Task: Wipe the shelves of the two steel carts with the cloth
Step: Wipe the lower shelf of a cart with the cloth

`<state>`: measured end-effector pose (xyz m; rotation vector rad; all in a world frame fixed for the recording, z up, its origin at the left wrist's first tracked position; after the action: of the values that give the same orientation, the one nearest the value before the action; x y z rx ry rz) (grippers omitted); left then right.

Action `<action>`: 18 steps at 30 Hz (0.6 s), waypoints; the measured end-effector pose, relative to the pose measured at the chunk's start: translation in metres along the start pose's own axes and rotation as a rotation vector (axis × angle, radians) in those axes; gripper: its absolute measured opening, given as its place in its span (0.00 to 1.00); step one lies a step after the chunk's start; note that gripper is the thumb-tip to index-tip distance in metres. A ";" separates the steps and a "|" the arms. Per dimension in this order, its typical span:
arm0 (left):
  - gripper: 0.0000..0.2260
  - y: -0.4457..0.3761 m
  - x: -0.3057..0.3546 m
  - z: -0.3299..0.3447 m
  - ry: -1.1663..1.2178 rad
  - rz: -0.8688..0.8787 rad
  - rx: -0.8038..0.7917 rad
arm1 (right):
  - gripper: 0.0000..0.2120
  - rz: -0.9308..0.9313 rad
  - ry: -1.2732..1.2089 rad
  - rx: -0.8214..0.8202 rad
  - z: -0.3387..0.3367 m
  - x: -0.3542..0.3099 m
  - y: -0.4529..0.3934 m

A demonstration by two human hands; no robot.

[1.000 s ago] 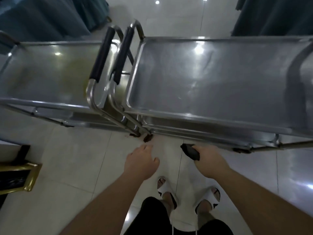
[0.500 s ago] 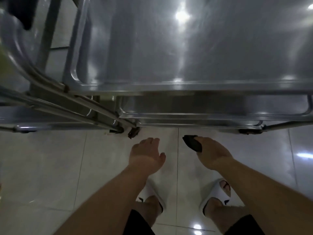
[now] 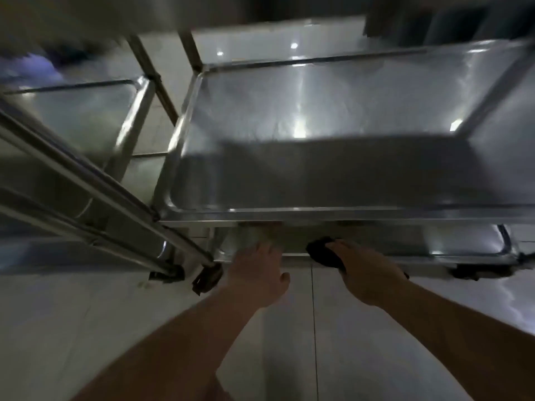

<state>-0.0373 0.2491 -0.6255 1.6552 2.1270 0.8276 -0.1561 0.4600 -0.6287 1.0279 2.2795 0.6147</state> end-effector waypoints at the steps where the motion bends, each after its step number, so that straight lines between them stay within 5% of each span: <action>1: 0.28 -0.011 -0.007 0.005 -0.002 0.009 0.022 | 0.29 -0.012 0.003 0.016 0.005 0.002 -0.013; 18: 0.29 -0.073 -0.088 0.077 -0.105 0.013 0.244 | 0.26 -0.253 -0.121 0.293 0.063 -0.047 -0.136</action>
<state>-0.0245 0.1726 -0.7391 1.7876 2.2174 0.4877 -0.1601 0.3526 -0.7428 0.8585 2.3838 0.1132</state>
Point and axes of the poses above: each hand's wrist, its own y-axis away from the middle knuckle, its own z-axis out of the palm, x = y × z, the point moved 1 cm from there along -y, towards the middle knuckle, and after that the axes turned 11 degrees about -x, right-handed, at the moved point
